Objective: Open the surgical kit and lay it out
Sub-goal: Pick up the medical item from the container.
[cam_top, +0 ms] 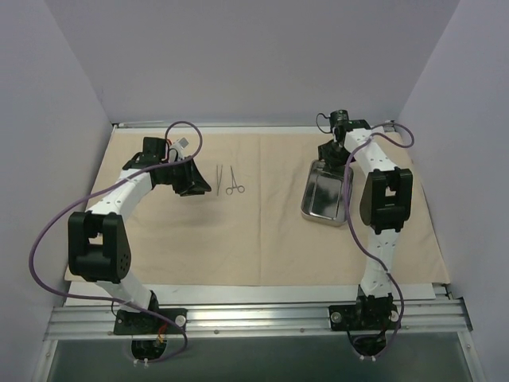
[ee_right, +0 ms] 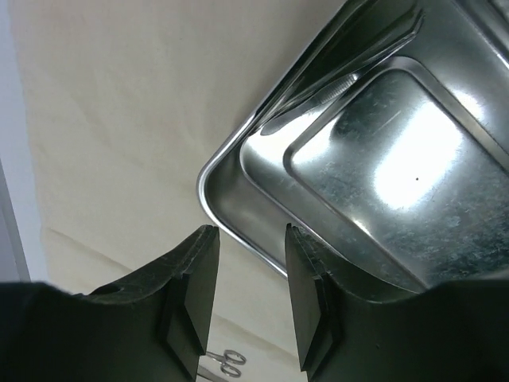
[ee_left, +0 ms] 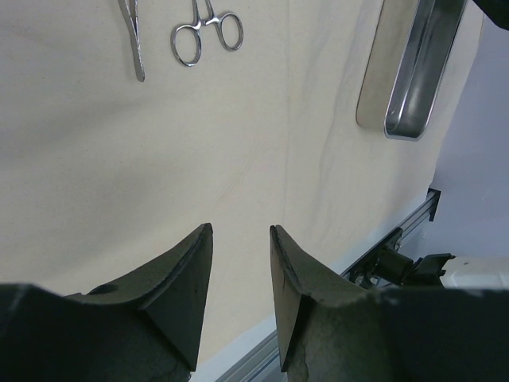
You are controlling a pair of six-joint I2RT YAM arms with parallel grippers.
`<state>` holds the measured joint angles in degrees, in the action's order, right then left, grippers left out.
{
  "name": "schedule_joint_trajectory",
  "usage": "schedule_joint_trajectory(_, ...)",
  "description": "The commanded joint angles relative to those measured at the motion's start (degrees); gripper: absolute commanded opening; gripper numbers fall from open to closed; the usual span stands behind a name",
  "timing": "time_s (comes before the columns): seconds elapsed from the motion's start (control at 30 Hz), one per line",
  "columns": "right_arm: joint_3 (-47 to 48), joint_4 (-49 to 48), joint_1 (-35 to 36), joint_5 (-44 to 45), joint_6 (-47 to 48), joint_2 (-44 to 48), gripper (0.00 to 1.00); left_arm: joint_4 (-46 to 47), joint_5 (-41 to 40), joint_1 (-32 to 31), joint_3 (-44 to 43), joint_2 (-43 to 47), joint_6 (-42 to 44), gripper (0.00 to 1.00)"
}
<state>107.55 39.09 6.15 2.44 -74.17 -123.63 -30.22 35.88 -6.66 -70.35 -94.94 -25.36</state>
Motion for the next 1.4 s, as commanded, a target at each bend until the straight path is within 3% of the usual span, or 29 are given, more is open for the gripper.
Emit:
schedule_joint_trajectory(0.0, -1.72, 0.28, -0.79, 4.33, -6.25, -0.99, 0.39, -0.1, 0.42, 0.33, -3.13, 1.42, 1.81, 0.44)
schedule_joint_trajectory(0.83, -7.7, -0.68, -5.1, 14.0, -3.09, -1.08, 0.39, -0.19, 1.56, 0.42, -3.57, -0.16, 2.34, 0.44)
schedule_joint_trajectory(1.37, -7.44, -1.91, -5.63, 17.69, 1.57, -5.74, 0.42, 1.03, 2.18, 1.12, -2.16, -0.6, 1.81, 0.44)
